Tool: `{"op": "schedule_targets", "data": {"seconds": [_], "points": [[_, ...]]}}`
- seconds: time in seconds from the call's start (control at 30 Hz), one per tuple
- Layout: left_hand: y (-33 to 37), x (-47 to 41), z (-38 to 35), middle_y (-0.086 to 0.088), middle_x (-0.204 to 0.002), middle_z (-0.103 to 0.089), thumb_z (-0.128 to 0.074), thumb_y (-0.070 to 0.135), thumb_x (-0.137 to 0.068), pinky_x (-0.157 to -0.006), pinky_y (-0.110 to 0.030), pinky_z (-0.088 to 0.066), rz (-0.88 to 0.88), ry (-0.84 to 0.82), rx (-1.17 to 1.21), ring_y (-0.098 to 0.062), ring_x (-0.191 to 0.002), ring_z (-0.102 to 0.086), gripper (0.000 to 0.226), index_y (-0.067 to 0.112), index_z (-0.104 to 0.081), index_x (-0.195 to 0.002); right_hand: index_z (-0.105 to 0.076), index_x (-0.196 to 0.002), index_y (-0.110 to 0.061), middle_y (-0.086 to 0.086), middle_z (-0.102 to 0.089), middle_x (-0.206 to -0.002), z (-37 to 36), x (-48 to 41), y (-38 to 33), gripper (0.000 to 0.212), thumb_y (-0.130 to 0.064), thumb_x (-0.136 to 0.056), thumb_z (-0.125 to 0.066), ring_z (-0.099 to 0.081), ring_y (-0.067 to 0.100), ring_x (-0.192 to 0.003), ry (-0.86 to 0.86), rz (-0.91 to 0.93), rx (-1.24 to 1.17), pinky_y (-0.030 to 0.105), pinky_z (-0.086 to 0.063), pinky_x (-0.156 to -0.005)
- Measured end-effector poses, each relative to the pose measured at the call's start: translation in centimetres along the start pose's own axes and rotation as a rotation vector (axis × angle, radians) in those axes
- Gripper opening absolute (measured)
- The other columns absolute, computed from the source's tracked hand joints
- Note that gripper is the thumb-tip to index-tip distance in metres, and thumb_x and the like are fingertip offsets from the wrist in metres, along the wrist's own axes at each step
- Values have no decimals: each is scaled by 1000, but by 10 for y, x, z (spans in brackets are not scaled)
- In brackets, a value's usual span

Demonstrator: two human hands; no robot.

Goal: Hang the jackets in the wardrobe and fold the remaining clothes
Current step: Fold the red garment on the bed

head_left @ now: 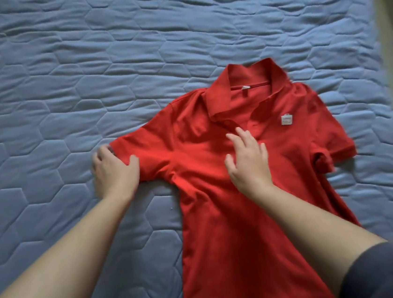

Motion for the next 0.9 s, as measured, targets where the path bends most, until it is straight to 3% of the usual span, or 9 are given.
{"op": "schedule_targets", "data": {"seconds": [0.07,0.2,0.3,0.37,0.5,0.63,0.7,0.77,0.9], "points": [[38,37,-1,-16,-129,-49,-64,19,-78,-96,-47,-38,-316,76,-125,-36,-119,-45,50,9,-48,-125,-41,-140,-21,1,-27,-155,38,5,47,53,-21,-88,-53,-19,20,-145,126,-152,29,53,-12,-115],[99,109,-53,-6,-136,-46,-63,22,-77,-108,-47,-26,-597,-128,-287,-24,-129,-40,49,16,-52,-125,-38,-141,-16,11,-30,-153,94,14,152,55,-18,-88,-50,-29,29,-140,315,-572,-103,50,-24,-110],[132,149,-107,-1,-147,-35,-57,26,-82,-113,-37,-23,-713,-305,-359,-16,-139,-28,54,20,-44,-134,-40,-139,-6,21,-49,-136,96,10,216,49,-19,-92,-48,-51,36,-120,251,-973,-599,43,-41,-94],[149,171,-146,-3,-154,-25,-54,27,-85,-115,-36,-24,-715,-401,-401,-16,-144,-20,60,20,-36,-141,-52,-123,-8,11,-61,-105,85,4,235,35,-26,-93,-53,-60,26,-90,116,-1119,-1025,37,-48,-71],[176,205,-196,-2,-159,-12,-52,30,-87,-116,-45,-19,-725,-449,-504,-19,-147,-9,68,23,-22,-148,-55,-113,-20,3,-59,-87,68,-14,254,22,-23,-91,-59,-53,13,-68,-79,-1034,-1118,25,-48,-51],[192,209,-207,-2,-160,-8,-50,36,-87,-116,-49,-16,-773,-399,-545,-22,-147,-8,73,25,-16,-151,-56,-123,-1,17,-62,-121,120,-46,297,34,-8,-90,-52,-61,28,-104,337,-856,-978,39,-50,-92],[199,204,-211,-3,-161,-4,-47,41,-88,-116,-52,-15,-798,-374,-559,-24,-148,-5,74,26,-13,-151,-56,-120,-4,20,-60,-125,156,-64,320,30,-14,-92,-54,-58,32,-113,380,-763,-753,41,-45,-100],[209,199,-219,-4,-161,2,-44,47,-88,-115,-55,-12,-824,-363,-574,-27,-148,0,76,27,-8,-152,-57,-97,-18,20,-63,-116,179,-80,336,4,-17,-93,-56,-63,32,-99,320,-679,-643,44,-50,-89],[208,197,-244,-7,-160,15,-33,63,-89,-112,-60,-8,-793,-453,-672,-31,-147,10,81,28,4,-152,-44,-82,-22,2,-58,-72,167,-76,329,20,-31,-95,-58,-51,13,-49,43,-707,-853,23,-41,-43]]}}
Point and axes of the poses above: each hand's wrist, its own x-axis away from the middle knuckle, its own z-axis out of the back of the hand, y = z × x, the point moved 4 cm from there along -x, towards the middle knuckle
